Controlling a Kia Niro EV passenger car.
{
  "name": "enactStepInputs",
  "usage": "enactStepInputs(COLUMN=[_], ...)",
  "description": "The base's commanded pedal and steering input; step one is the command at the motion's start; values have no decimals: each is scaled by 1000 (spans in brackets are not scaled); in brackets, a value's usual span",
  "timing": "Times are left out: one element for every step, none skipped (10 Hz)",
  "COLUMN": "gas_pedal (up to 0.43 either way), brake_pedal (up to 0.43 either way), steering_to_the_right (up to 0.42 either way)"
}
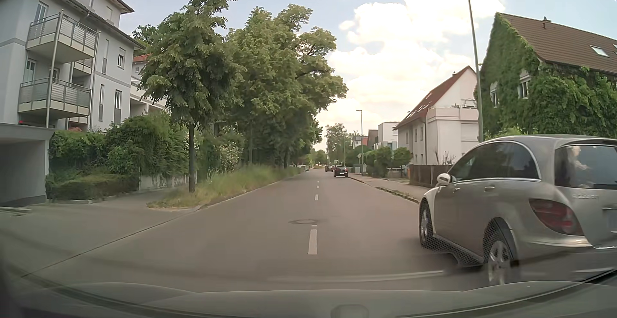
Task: Follow the waypoints while adhering to traffic rules and regulations
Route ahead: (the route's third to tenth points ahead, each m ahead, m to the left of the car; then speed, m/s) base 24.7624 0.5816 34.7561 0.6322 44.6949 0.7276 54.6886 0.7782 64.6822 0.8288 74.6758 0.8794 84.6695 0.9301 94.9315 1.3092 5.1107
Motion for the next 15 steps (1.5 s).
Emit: enactStepInputs(gas_pedal=[138,177,209,220,228,240,248,248,260,268,268,268,268,268,268], brake_pedal=[0,0,0,0,0,0,0,0,0,0,0,0,0,0,0], steering_to_the_right=[-39,-40,-39,-36,-30,-23,-15,-9,1,12,23,28,28,23,16])
